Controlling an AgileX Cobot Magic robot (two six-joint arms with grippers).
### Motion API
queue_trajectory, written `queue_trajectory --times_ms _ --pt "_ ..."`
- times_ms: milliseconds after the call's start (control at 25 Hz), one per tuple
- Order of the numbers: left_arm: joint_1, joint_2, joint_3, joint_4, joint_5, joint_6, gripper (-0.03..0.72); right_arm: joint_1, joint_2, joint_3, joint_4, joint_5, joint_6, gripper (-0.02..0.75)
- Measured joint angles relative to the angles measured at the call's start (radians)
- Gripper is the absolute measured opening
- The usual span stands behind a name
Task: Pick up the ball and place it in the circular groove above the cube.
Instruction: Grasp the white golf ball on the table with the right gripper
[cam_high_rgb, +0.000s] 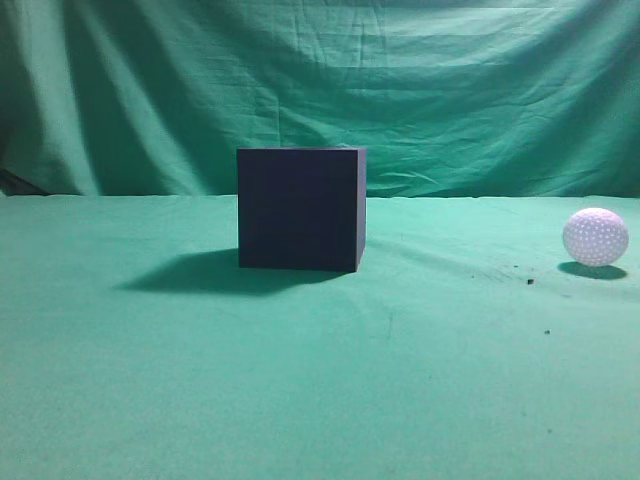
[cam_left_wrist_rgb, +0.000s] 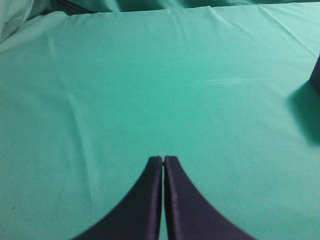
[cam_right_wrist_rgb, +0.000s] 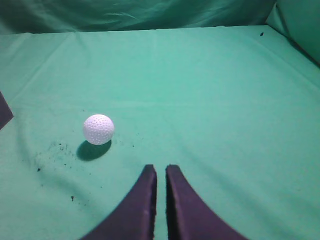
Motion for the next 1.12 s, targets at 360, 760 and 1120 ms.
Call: queue_trajectory --times_ms 360,760,1120 --pt "0.0 0.0 0.0 0.0 0.0 0.0 0.0 0.0 0.0 0.0 -0.113 -0.068 -0.131 0.047" --pt "0.0 0.0 0.0 0.0 0.0 0.0 0.0 0.0 0.0 0.0 -0.035 -0.495 0.001 0.047" --pt "0.0 0.0 0.0 0.0 0.0 0.0 0.0 0.0 0.256 -0.269 -0.001 -0.269 0.084 0.047"
